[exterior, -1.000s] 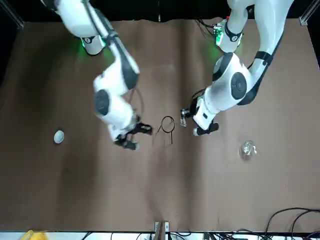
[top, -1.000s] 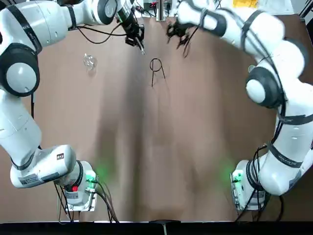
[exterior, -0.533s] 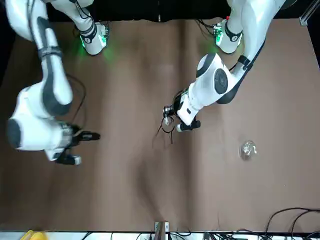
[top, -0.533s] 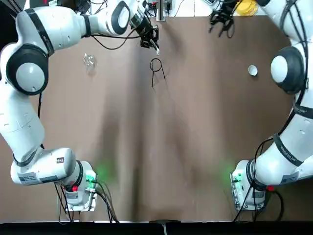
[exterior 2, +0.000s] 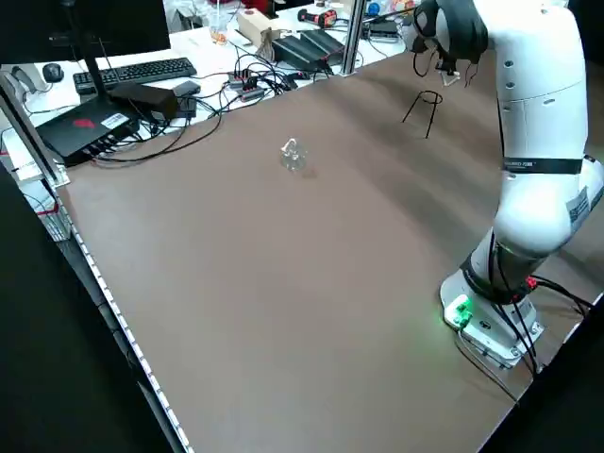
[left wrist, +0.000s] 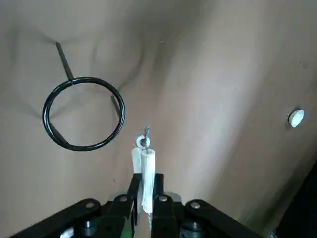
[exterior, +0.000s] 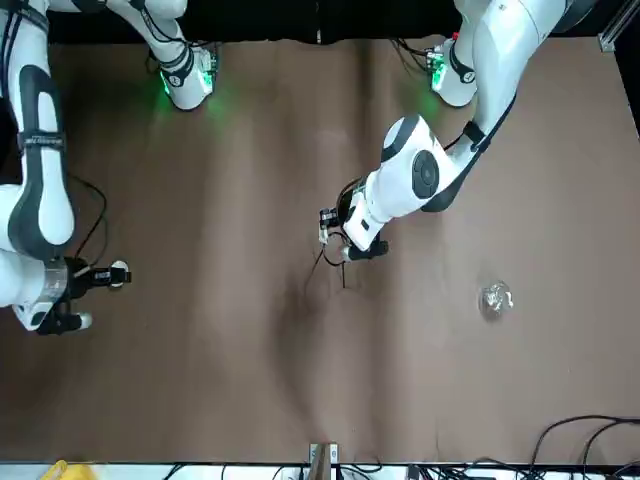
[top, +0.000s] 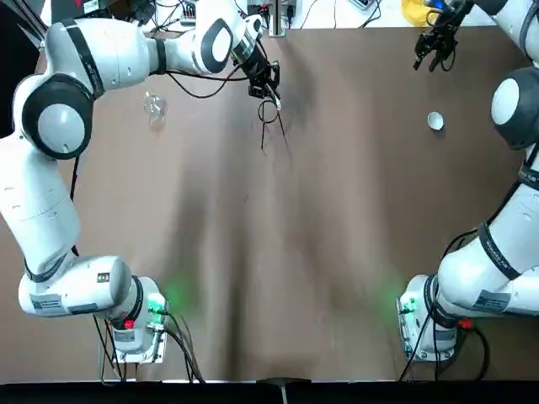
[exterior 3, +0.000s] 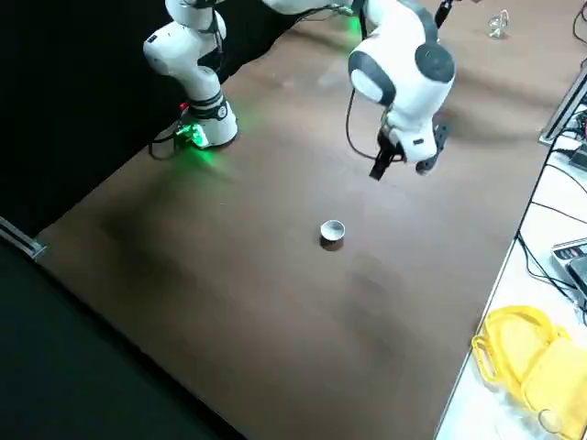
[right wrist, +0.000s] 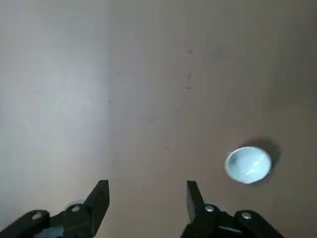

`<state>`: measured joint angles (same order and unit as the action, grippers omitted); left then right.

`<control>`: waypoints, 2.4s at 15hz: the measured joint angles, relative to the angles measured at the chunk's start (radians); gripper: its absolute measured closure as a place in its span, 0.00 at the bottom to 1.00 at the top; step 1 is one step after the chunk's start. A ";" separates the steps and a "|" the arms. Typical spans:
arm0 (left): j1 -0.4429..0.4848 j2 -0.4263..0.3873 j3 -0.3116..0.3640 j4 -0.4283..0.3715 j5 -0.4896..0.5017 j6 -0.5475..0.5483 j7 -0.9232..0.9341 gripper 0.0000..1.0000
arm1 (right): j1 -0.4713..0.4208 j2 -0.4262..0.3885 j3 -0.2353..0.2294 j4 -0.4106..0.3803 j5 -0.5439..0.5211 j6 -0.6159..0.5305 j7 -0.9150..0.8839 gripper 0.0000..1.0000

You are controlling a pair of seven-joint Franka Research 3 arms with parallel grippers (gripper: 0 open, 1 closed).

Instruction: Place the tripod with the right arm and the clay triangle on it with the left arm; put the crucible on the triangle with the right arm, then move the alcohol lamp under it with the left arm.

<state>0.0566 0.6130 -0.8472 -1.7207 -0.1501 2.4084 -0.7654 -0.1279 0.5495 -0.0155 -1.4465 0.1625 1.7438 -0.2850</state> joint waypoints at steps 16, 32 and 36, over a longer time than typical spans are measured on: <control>-0.055 0.011 0.104 -0.003 0.005 0.012 0.024 0.88 | -0.180 0.094 0.000 -0.137 -0.125 0.240 -0.271 0.36; -0.056 0.013 0.128 -0.009 0.024 -0.056 0.031 0.75 | -0.202 0.156 0.012 -0.189 -0.125 0.271 -0.295 0.74; -0.056 0.013 0.130 -0.009 0.024 -0.056 0.031 0.44 | -0.201 0.154 0.015 -0.187 -0.124 0.263 -0.295 0.94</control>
<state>0.0008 0.6257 -0.7170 -1.7297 -0.1263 2.3519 -0.7347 -0.3293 0.7032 -0.0007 -1.6336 0.0384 2.0067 -0.5798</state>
